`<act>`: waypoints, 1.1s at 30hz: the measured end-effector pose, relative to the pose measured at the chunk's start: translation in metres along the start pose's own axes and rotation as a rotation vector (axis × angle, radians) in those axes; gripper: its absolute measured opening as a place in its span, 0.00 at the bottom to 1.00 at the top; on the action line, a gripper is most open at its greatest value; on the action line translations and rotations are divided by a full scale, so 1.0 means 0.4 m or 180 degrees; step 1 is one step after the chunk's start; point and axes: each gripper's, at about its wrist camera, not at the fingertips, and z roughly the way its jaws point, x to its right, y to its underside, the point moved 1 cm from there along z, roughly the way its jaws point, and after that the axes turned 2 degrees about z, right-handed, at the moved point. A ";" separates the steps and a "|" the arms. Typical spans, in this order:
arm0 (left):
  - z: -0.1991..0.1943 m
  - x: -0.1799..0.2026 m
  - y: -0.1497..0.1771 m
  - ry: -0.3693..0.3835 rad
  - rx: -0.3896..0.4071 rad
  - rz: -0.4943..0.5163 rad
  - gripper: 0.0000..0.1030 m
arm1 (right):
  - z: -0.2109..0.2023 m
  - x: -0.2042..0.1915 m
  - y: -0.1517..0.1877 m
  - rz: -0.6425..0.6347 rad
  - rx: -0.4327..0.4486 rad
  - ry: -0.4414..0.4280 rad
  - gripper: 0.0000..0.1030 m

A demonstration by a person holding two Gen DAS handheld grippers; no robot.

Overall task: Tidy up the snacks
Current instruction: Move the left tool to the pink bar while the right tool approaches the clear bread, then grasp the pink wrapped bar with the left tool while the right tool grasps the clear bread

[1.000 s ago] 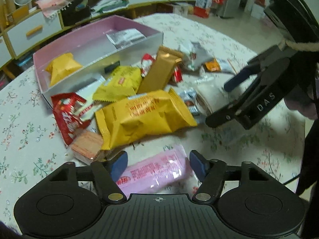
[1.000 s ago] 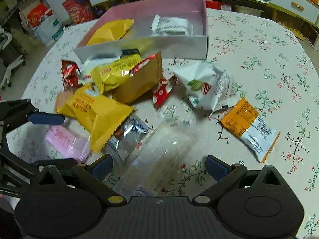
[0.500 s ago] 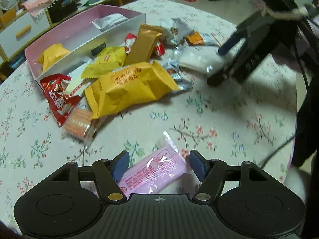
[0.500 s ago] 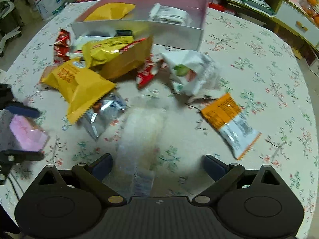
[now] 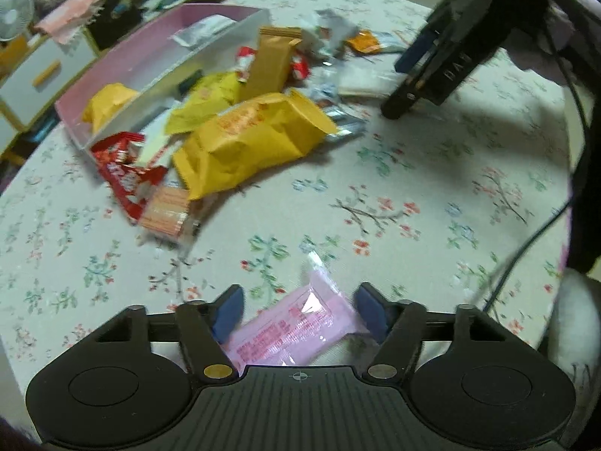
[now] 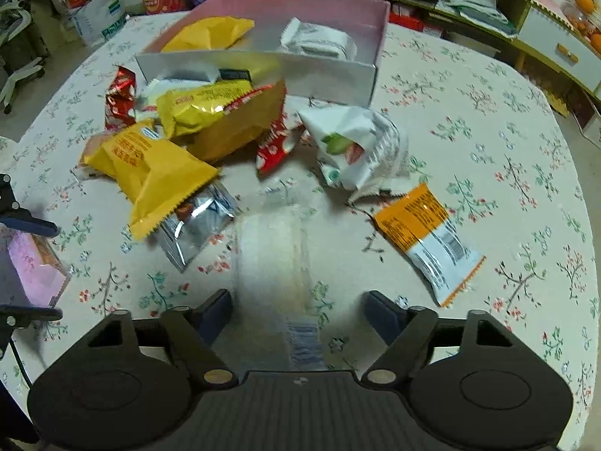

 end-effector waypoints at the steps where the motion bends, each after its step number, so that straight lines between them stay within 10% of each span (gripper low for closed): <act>1: 0.000 -0.005 -0.003 -0.0039 0.0013 -0.0045 0.51 | -0.001 -0.002 -0.002 -0.0002 0.0023 -0.0013 0.32; 8: -0.004 -0.039 -0.010 -0.0218 0.0059 -0.0275 0.47 | -0.005 0.001 -0.009 0.0055 0.0114 -0.0033 0.08; 14: -0.062 -0.032 -0.007 -0.0057 0.0214 -0.0072 0.73 | -0.010 0.013 -0.009 0.0136 0.0074 -0.0122 0.11; 24: -0.014 -0.045 0.035 -0.0128 -0.0260 -0.0045 0.76 | -0.005 -0.008 -0.004 0.0088 0.0013 -0.0155 0.24; 33: -0.011 -0.081 0.027 -0.0201 -0.0186 -0.0524 0.46 | -0.001 -0.022 -0.001 -0.0060 0.0104 -0.0090 0.20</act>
